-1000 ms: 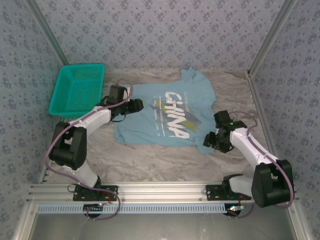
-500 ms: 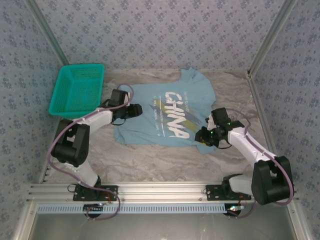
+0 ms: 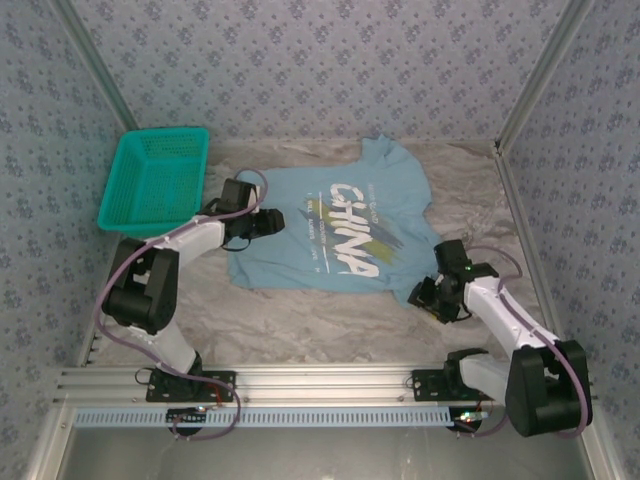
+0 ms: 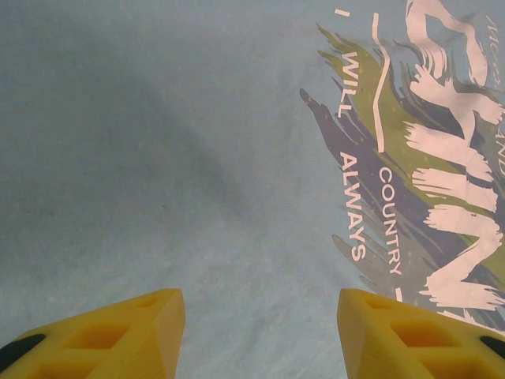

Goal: Fold the inside-out t-shirt

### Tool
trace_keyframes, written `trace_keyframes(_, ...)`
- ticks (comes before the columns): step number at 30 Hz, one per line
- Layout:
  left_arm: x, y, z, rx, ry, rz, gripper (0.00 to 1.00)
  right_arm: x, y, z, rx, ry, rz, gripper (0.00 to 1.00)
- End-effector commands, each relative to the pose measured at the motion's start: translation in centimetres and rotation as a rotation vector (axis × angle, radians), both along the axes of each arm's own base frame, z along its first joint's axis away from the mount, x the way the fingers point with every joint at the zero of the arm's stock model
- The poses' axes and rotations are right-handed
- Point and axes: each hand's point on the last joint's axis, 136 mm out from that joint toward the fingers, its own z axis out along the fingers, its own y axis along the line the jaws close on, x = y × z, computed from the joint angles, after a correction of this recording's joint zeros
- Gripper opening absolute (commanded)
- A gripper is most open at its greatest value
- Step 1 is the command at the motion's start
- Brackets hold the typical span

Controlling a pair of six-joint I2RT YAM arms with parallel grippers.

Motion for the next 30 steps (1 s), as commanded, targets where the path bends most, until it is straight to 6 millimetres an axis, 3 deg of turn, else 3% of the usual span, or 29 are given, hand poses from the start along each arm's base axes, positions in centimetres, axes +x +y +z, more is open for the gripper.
trace_keyframes(1, -0.1, 0.1, 1.7, 0.011, -0.038, -0.015, 0.54, 1.8, 0.0, -0.1, 0.015, -0.075, -0.041, 0.53)
trace_keyframes(11, -0.2, 0.1, 1.4, 0.013, -0.030, -0.018, 0.54, 5.2, -0.1, -0.3, 0.077, -0.224, -0.032, 0.52)
trace_keyframes(17, -0.2, 0.2, 1.5, 0.017, -0.029, -0.016, 0.54, 6.4, 0.6, 1.3, 0.107, -0.326, 0.039, 0.46)
trace_keyframes(26, -0.2, 0.2, 1.2, 0.023, -0.025, -0.017, 0.54, 6.6, 1.2, 2.5, 0.144, -0.418, 0.051, 0.32)
trace_keyframes(30, -0.2, 0.2, 1.1, 0.024, -0.023, -0.019, 0.54, 5.5, -0.5, 1.5, 0.048, -0.337, -0.007, 0.27)
